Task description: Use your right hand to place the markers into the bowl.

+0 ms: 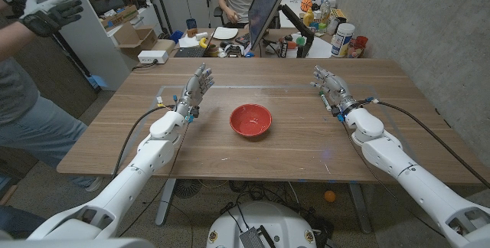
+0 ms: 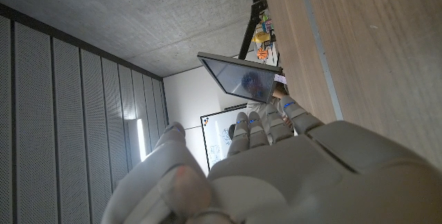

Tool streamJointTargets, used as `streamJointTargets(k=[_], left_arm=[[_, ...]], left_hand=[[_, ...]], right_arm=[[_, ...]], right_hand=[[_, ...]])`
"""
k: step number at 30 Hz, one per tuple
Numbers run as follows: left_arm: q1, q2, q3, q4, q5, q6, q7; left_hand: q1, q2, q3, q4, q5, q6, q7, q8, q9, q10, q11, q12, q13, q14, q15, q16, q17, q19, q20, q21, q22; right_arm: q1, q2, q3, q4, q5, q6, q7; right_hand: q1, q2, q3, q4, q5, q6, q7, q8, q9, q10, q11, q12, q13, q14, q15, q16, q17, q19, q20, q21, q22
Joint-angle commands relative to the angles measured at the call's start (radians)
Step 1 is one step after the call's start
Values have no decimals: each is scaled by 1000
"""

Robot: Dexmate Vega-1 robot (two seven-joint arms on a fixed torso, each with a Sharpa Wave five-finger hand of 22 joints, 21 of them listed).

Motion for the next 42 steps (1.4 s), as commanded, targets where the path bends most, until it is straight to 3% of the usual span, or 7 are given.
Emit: streamJointTargets(k=[1, 10, 21, 23, 27, 39, 42], left_arm=[[9, 2, -7, -14, 6, 6, -5], [16, 0, -6, -18, 4, 8, -8], [11, -5, -1, -14, 10, 5, -10], [10, -6, -2, -13, 12, 2, -7], [10, -7, -3, -13, 14, 0, -4], [14, -8, -7, -7, 8, -7, -13], [13, -8, -8, -4, 6, -10, -16]], left_hand=[[8, 3, 6, -2, 6, 8, 5, 7, 5, 3, 2, 4, 4, 3, 7, 4, 3, -3, 10, 3, 2], [8, 4, 6, -3, 6, 9, 4, 7, 5, 3, 2, 4, 4, 4, 7, 4, 3, -5, 12, 3, 2], [7, 4, 6, -4, 6, 11, 3, 7, 5, 5, 2, 4, 4, 6, 6, 4, 3, -5, 14, 3, 2], [7, 4, 6, -4, 6, 11, 2, 7, 5, 5, 2, 4, 4, 6, 5, 4, 3, -5, 14, 3, 2], [7, 4, 6, -4, 6, 11, 2, 7, 5, 5, 3, 4, 4, 5, 5, 4, 3, -5, 16, 3, 2], [6, 5, 5, -6, 6, 14, 1, 7, 6, 6, -1, 4, 4, 6, 4, 4, 3, -7, 21, 2, 2], [6, 5, 5, -6, 6, 15, 1, 7, 6, 6, -1, 4, 4, 6, 4, 3, 3, -9, 24, 2, 2]], right_arm=[[-21, -60, -18, -84, -111, -36, -76], [-41, -123, -25, -203, -213, -176, -169], [-46, -154, -28, -252, -258, -226, -186], [-44, -162, -29, -257, -266, -233, -183], [-45, -177, -33, -275, -291, -259, -191], [-30, -209, -63, -345, -392, -381, -218], [-23, -217, -78, -376, -438, -442, -236]], right_hand=[[19, -6, 5, -10, 6, 14, -5, 10, 6, 7, -4, 8, 5, 9, -5, 3, -2, 9, 6, 0, 2], [49, -25, 9, -23, 11, 26, -20, 12, 6, 14, -9, 9, 6, 15, -1, 0, -6, 16, 24, -1, 2], [71, -40, 11, -29, 14, 24, -27, 9, 6, 13, -12, 8, 6, 17, 2, -2, -8, 18, 31, -3, 2], [85, -48, 13, -28, 16, 32, -53, 10, 7, 7, -17, 5, 7, 16, 16, -5, -10, 16, 48, -5, 2], [94, -52, 14, -23, 17, 44, -76, 13, 7, 3, -20, 4, 8, 20, 29, -5, -9, 20, 69, -5, 2], [120, -59, 19, -25, 19, 61, -95, 16, 8, 4, -29, 5, 9, 26, 37, -5, -11, 14, 88, -10, 2], [138, -66, 23, -28, 21, 66, -94, 15, 8, 12, -26, 8, 10, 41, 40, -1, -12, 34, 97, -3, 2]])
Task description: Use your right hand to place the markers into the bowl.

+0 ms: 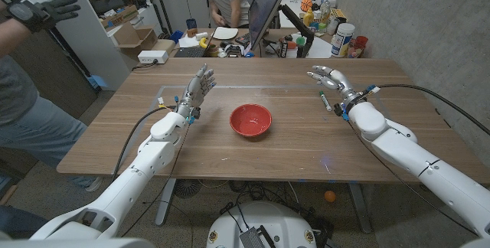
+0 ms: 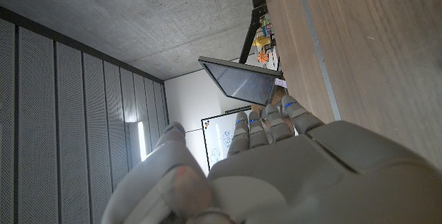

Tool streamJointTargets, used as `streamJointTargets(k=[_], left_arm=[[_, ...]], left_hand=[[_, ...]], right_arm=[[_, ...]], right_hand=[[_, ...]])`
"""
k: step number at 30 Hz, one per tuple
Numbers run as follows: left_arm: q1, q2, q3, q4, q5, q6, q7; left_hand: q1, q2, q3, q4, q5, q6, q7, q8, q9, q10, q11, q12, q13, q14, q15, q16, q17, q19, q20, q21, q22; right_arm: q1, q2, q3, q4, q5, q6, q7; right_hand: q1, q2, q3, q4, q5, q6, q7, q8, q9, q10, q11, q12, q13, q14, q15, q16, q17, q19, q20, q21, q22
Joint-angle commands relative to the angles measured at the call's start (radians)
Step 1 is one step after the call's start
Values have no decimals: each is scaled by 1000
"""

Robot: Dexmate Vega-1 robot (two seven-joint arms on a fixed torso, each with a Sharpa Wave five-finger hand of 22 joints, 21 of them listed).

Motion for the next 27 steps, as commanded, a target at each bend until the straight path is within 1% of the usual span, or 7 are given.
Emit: streamJointTargets(k=[1, 4, 7, 14, 17, 20, 27], left_arm=[[0, -3, -4, 10, -7, -10, -9], [-1, -4, -6, 14, -9, -12, -12], [-3, -5, -7, 21, -11, -16, -18], [-7, -8, -11, 32, -16, -20, -26], [-9, -7, -12, 33, -16, -21, -27], [-15, -10, -13, 44, -19, -31, -39], [-24, -13, -12, 57, -21, -25, -44]], left_hand=[[6, 5, 5, -6, 6, 6, -1, 7, 6, 4, 0, 4, 4, 3, 0, 3, 3, -2, 10, 2, 2], [5, 5, 5, -6, 6, 7, -2, 7, 6, 5, 1, 4, 4, 3, 0, 3, 3, -2, 11, 2, 2], [5, 5, 5, -6, 6, 8, -2, 7, 6, 5, 1, 4, 4, 3, 0, 4, 3, -3, 13, 2, 2], [5, 4, 4, -7, 6, 8, -3, 7, 6, 6, 1, 4, 4, 4, 1, 3, 3, -4, 17, 2, 2], [4, 4, 4, -7, 6, 10, -2, 8, 6, 7, 1, 4, 4, 3, 0, 3, 3, -4, 19, 2, 2], [4, 3, 4, -8, 6, 12, -2, 8, 6, 8, 1, 4, 4, 3, 0, 3, 3, -5, 19, 1, 2], [2, 1, 2, -8, 5, 14, -2, 9, 6, 6, 5, 3, 4, 3, 0, 3, 3, -8, 22, 1, 3]], right_arm=[[22, -34, -40, -96, -136, -177, -47], [28, -31, -54, -134, -177, -262, -68], [34, -26, -61, -150, -195, -305, -73], [50, -16, -80, -158, -232, -355, -82], [59, -12, -91, -164, -254, -387, -85], [66, -6, -105, -171, -282, -419, -95], [95, -8, -157, -207, -370, -533, -88]], right_hand=[[32, -10, 10, -3, 6, 11, -5, 7, 4, 11, -5, 10, 6, 22, 11, 6, 2, 31, 16, 6, 2], [41, -19, 9, 1, 5, 25, 3, 9, 4, 26, -4, 15, 8, 42, 33, 12, 2, 46, 23, 9, 3], [38, -33, 2, 10, 5, 29, 16, 6, 5, 38, -5, 20, 11, 64, 70, 19, 5, 51, 39, 8, 3], [42, -34, 3, 12, 5, 37, 19, 8, 5, 46, -4, 24, 14, 77, 74, 23, 6, 67, 47, 12, 3], [43, -39, 1, 15, 5, 37, 49, 5, 6, 55, -9, 27, 18, 84, 63, 25, 8, 76, 52, 12, 4], [43, -40, 0, 19, 4, 55, 71, 10, 6, 56, -8, 27, 20, 92, 58, 28, 9, 83, 53, 13, 4], [35, -48, -6, 24, 3, 64, 89, 11, 7, 58, -3, 28, 22, 100, 61, 30, 11, 85, 60, 11, 4]])
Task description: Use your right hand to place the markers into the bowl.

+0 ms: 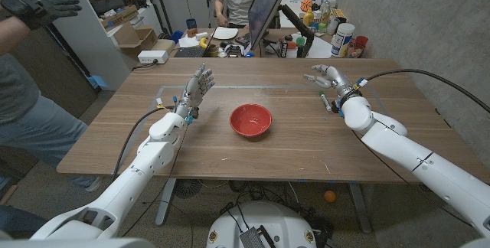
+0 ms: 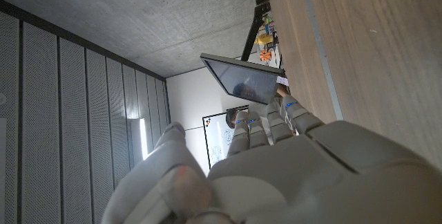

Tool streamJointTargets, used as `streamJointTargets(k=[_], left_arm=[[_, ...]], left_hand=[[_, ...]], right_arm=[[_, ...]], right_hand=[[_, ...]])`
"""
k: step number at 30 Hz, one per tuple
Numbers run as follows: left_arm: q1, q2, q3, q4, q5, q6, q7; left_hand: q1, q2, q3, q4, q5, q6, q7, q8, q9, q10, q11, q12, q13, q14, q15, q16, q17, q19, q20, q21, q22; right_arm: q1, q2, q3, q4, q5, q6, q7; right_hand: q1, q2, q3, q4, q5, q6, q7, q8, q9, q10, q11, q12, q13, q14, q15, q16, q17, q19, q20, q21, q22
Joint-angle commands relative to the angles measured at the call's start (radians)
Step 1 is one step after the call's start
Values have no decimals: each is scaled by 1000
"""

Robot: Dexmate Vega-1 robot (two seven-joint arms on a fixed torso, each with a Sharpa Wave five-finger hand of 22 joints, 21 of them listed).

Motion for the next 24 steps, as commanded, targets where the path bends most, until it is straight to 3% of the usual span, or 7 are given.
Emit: streamJointTargets(k=[1, 17, 24], left_arm=[[-14, -7, -3, 22, -6, 4, -11], [-29, -12, -4, 42, -2, 15, -17], [-36, -12, -7, 47, -2, 24, -18]], left_hand=[[2, 0, 2, -8, 5, 9, 3, 8, 6, 7, 4, 4, 4, 3, 0, 3, 4, -1, 4, 1, 3], [-2, -3, -1, -9, 5, 21, 4, 11, 6, 8, -1, 3, 4, 4, 1, 3, 4, -4, 14, 1, 3], [-2, -4, -2, -10, 6, 22, 5, 11, 6, 10, -1, 4, 4, 4, 1, 3, 4, -4, 16, 1, 3]], right_arm=[[40, 4, -69, -51, -127, -161, -3], [120, 21, -193, -71, -286, -367, 77], [176, 41, -264, -49, -361, -465, 128]], right_hand=[[-7, -19, -1, 11, 3, 6, 12, 4, 2, 12, 0, 5, 3, 13, 3, 6, 3, 6, 4, 5, 4], [-9, -16, 1, 16, 2, -10, 42, -6, 3, 9, 20, 2, 8, 22, 36, 6, 7, 1, 8, -2, 4], [-27, -21, -6, 26, -1, 8, 76, -2, 4, 22, 35, 7, 11, 36, 52, 9, 10, 5, 9, -3, 5]])
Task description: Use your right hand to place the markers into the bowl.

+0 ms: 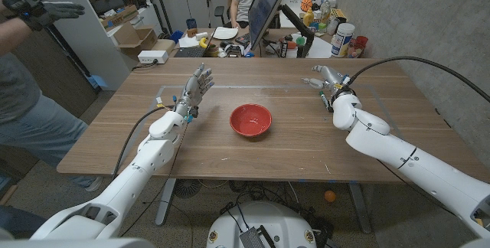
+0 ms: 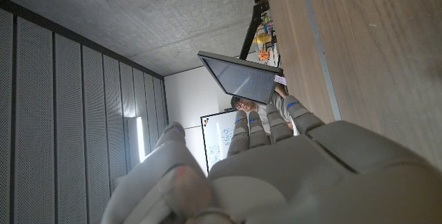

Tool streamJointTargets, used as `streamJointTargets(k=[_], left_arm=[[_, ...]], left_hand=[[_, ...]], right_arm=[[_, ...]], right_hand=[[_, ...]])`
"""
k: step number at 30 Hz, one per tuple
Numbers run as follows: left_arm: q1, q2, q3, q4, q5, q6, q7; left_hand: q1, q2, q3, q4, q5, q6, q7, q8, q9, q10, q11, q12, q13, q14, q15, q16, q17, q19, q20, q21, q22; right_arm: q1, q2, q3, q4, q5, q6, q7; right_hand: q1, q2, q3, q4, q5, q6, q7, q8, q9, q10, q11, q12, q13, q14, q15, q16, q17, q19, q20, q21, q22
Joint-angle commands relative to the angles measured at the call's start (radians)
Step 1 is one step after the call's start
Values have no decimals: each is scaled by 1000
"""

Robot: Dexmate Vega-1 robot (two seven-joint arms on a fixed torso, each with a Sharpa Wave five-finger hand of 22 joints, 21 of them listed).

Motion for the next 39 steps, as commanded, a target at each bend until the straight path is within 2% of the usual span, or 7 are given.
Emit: streamJointTargets(k=[1, 10, 13, 15, 28, 33, 39], left_arm=[[-12, -1, -3, 12, 4, 11, -5], [-31, -8, -3, 40, 4, 5, -24], [-37, -11, -3, 48, 4, 2, -30], [-40, -11, -4, 51, 4, 1, -34], [-50, -18, -10, 72, -1, -6, -54], [-48, -17, -12, 70, 0, -2, -53], [-51, -20, -10, 74, 3, -3, -55]], left_hand=[[-3, -4, 2, -6, 6, 8, 1, 4, 1, 5, 4, 4, 4, 5, 0, 3, 4, 2, 11, 1, 3], [-3, -3, 2, -7, 6, 11, 0, 4, 1, 6, 7, 4, 4, 6, 0, 4, 4, 3, 12, 2, 3], [-3, -3, 2, -7, 6, 11, 0, 4, 1, 6, 5, 4, 4, 6, 0, 4, 4, 3, 12, 2, 3], [-3, -3, 2, -7, 6, 15, 5, 5, 1, 6, 7, 4, 4, 7, 2, 4, 4, 3, 13, 2, 3], [-3, -3, 2, -8, 6, 18, 5, 5, 1, 10, 10, 5, 5, 10, 3, 4, 4, 2, 13, 2, 3], [-3, -2, 2, -9, 6, 21, 5, 5, 1, 16, 13, 7, 5, 11, 4, 5, 3, 2, 14, 3, 3], [-4, -2, 2, -10, 6, 26, 12, 6, 2, 19, 18, 8, 4, 17, 9, 7, 3, 1, 12, 3, 3]], right_arm=[[84, 32, -109, 20, -124, -169, 75], [130, 47, -159, 40, -168, -236, 126], [136, 50, -163, 44, -170, -249, 134], [139, 53, -167, 46, -171, -258, 136], [217, 69, -265, 64, -226, -408, 206], [252, 73, -314, 75, -242, -457, 228], [280, 79, -347, 90, -234, -503, 242]], right_hand=[[-10, -2, 0, 7, -1, 14, 17, 4, 4, 8, 14, 7, 4, 9, 11, 6, 5, 9, 5, -3, 6], [-10, -1, 1, 7, -2, 20, 22, 4, 5, 18, 37, 10, 6, 17, 12, 6, 6, 16, 6, -2, 6], [-13, -3, -1, 9, -3, 30, 33, 5, 5, 47, 68, 17, 4, 38, 23, 12, 7, 18, 5, -3, 6], [-14, -2, -1, 10, -4, 39, 36, 8, 5, 54, 77, 18, 1, 53, 24, 17, 7, 20, 5, -2, 7], [-15, -2, -2, 10, -6, 22, 52, -3, 6, 59, 77, 12, -3, 75, 28, 22, 6, 28, 6, -1, 7], [-18, -5, -5, 11, -6, 12, 55, -8, 6, 29, 76, -3, -3, 61, 28, 13, 6, 25, 8, -4, 7], [-17, -3, -5, 11, -6, 17, 55, -5, 7, -2, 87, -14, 0, 44, 27, 4, 6, 16, 9, -8, 7]])
